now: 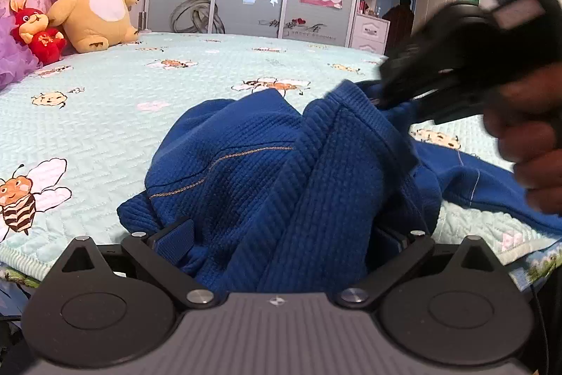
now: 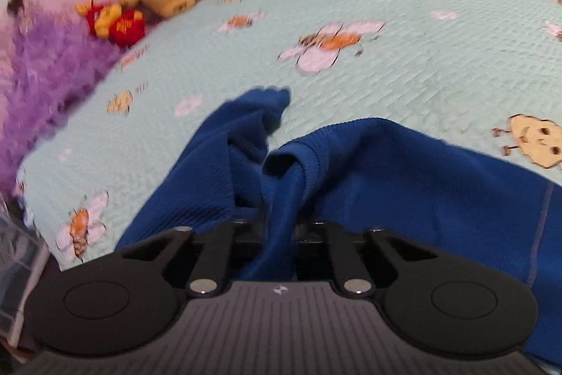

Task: Fold clothes
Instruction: 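Grasp the blue sweater sleeve cuff with the right gripper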

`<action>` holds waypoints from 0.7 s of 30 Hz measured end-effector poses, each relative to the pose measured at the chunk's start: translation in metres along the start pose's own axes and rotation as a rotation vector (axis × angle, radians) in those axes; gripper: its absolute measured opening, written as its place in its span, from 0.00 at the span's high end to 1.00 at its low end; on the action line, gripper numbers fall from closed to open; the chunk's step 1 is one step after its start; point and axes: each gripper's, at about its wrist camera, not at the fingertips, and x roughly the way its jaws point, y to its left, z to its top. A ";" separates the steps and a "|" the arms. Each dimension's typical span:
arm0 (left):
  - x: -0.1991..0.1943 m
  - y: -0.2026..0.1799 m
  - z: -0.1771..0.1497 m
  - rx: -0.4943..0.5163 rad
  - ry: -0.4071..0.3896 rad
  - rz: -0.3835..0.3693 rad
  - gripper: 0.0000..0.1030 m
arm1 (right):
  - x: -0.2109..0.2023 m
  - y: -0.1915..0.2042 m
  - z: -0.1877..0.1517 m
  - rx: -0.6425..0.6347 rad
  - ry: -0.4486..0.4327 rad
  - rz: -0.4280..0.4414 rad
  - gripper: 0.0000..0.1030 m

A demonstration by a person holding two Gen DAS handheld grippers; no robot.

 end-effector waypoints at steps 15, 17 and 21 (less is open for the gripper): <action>-0.068 -0.084 0.006 0.173 -0.174 -0.071 0.00 | -0.123 -0.111 -0.059 0.276 -0.293 -0.136 0.92; -0.070 -0.091 0.005 0.175 -0.165 -0.085 0.00 | -0.127 -0.122 -0.077 0.295 -0.271 -0.137 0.92; -0.070 -0.092 0.010 0.104 -0.121 -0.096 0.00 | -0.120 -0.127 -0.114 0.296 -0.194 -0.114 0.92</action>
